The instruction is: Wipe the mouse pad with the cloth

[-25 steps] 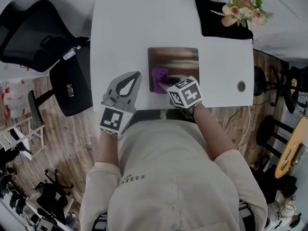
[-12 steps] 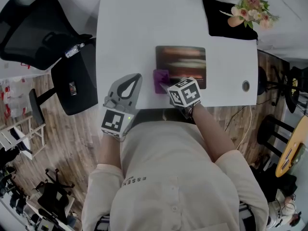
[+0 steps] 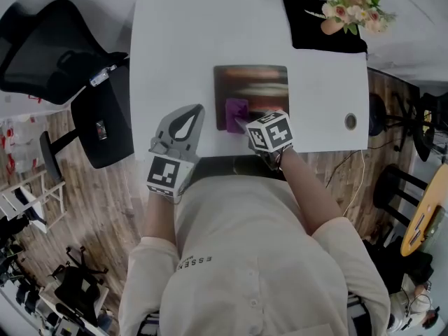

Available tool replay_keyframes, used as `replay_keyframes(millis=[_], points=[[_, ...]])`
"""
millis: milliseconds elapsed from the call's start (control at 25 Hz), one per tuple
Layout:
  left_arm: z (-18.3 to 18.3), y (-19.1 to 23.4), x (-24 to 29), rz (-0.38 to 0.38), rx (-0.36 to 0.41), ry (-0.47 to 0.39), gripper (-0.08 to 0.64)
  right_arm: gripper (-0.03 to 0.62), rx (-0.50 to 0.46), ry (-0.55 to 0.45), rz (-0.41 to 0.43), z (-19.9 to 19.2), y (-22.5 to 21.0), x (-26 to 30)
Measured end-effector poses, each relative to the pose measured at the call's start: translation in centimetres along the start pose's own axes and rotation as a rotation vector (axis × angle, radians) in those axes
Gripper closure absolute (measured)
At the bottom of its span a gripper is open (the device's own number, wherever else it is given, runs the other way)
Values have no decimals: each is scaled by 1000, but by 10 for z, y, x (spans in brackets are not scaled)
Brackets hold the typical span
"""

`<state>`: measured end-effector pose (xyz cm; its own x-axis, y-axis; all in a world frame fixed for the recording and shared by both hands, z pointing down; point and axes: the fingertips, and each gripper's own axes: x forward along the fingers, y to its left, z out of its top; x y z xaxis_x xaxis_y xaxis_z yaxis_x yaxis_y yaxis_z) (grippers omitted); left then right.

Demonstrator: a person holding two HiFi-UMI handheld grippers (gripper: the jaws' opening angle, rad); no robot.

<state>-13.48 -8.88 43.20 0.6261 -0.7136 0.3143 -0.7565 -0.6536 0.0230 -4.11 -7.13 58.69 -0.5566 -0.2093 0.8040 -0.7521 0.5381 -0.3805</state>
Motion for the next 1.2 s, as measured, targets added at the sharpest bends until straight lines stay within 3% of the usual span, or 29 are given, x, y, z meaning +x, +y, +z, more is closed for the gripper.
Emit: replay_keyframes(millis=[1200], points=[[23, -124, 86, -53, 27, 18, 558, 491, 62, -44, -70, -63, -135, -94]])
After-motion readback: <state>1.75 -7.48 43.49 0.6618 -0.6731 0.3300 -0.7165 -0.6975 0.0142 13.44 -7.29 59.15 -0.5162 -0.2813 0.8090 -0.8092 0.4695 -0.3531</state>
